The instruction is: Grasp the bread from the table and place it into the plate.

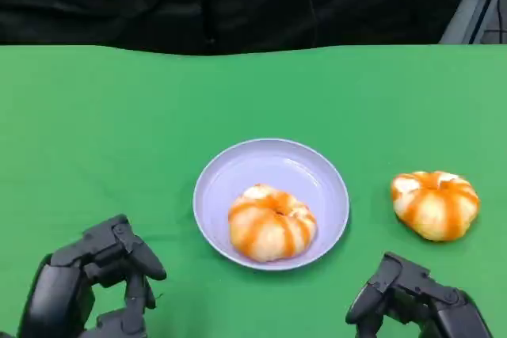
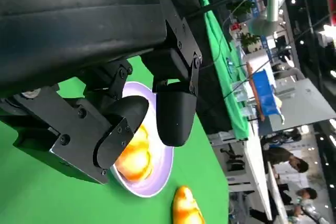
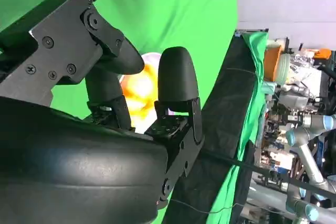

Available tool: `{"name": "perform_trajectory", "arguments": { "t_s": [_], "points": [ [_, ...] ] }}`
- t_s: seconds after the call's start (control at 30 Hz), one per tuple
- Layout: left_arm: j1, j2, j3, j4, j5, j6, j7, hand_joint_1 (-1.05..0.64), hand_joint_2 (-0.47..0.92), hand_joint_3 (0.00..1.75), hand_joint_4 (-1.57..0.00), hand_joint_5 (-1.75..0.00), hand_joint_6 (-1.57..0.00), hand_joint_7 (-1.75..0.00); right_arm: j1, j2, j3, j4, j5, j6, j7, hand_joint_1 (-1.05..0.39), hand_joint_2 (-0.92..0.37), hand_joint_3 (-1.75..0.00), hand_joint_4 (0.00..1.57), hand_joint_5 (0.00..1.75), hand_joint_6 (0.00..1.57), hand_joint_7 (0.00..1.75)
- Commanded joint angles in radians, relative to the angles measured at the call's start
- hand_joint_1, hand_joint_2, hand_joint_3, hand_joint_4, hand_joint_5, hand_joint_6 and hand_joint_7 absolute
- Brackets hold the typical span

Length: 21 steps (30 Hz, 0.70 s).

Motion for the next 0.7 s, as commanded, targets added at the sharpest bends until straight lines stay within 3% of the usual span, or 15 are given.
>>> {"name": "perform_trajectory", "arguments": {
  "t_s": [0.03, 0.5, 0.7],
  "points": [
    [-0.044, -0.01, -0.002, 0.091, -0.006, -0.055, -0.011, -0.08, 0.31, 1.52, -0.86, -1.74, -0.8, -1.58, -0.028, -0.013, -0.032, 0.044, 0.034, -0.019, 0.01, -0.03, -0.36, -1.34, 0.67, 1.65, 0.68, 1.45],
    [-0.057, -0.018, -0.024, 0.129, 0.01, -0.104, -0.018, -0.04, 0.25, 1.6, -0.89, -1.72, -0.84, -1.55, -0.053, -0.018, -0.058, 0.059, 0.036, -0.028, 0.022, -0.02, -0.34, -1.36, 0.7, 1.66, 0.7, 1.44],
    [0.008, -0.019, -0.032, 0.071, -0.013, -0.095, -0.025, -0.03, 0.3, 1.56, -0.86, -1.74, -0.8, -1.61, -0.005, -0.014, -0.046, 0.022, 0.039, -0.036, 0.024, 0.0, -0.36, -1.34, 0.66, 1.66, 0.69, 1.44]
  ]
}}
